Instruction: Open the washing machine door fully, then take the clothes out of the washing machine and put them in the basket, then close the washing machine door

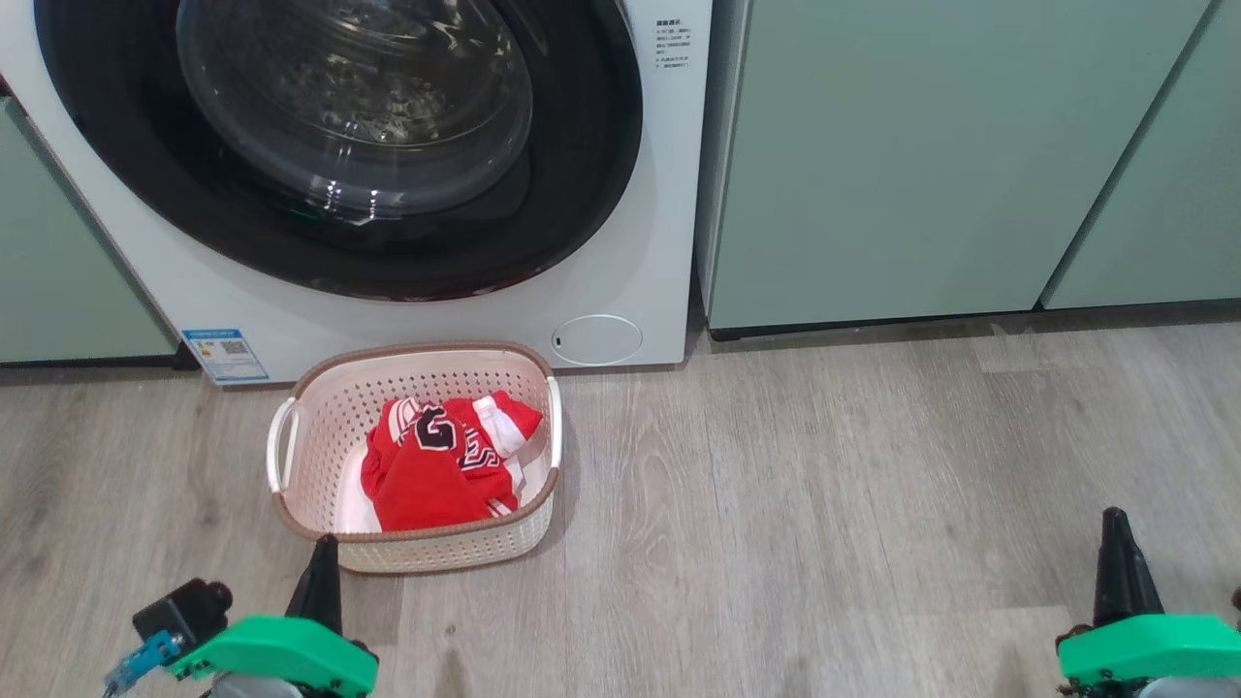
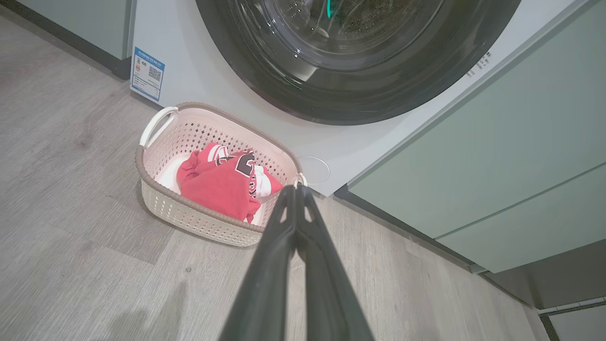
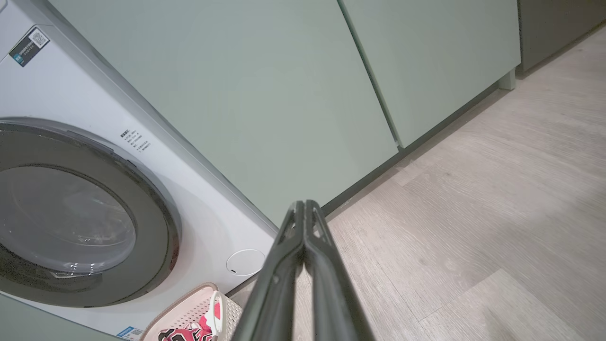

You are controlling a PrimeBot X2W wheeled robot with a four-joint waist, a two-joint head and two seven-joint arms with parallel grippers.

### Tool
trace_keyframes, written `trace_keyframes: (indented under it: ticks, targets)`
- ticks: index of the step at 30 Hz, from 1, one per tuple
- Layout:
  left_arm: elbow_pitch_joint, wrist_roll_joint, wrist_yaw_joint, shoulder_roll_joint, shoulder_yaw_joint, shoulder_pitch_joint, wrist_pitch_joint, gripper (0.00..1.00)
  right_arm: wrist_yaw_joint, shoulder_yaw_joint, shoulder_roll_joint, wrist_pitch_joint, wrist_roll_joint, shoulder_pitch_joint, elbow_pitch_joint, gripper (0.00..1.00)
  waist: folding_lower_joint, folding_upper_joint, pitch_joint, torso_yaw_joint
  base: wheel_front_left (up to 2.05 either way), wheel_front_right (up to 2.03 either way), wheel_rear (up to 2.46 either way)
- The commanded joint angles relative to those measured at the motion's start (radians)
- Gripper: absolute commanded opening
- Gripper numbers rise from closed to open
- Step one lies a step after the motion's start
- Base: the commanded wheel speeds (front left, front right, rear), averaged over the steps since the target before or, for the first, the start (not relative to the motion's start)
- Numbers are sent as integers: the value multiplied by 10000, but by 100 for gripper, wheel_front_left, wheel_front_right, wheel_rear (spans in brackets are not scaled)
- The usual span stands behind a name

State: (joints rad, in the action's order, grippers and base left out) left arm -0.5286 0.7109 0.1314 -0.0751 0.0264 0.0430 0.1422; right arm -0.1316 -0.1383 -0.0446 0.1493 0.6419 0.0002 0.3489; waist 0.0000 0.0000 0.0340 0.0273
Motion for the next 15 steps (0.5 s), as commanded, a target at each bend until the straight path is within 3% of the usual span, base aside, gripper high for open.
trace_keyframes:
  ticks: [1,15]
  targets:
    - [409,289,-2,-48,217,496,-55,0,3,69,-47,-66,315,-441,-377,0,0,0,-7,-5,0,0,0]
    - [808,1715,-3,1,326,521,-467,0,4,96,-48,-488,1850,-546,-486,0,0,0,-66,-49,0,0,0]
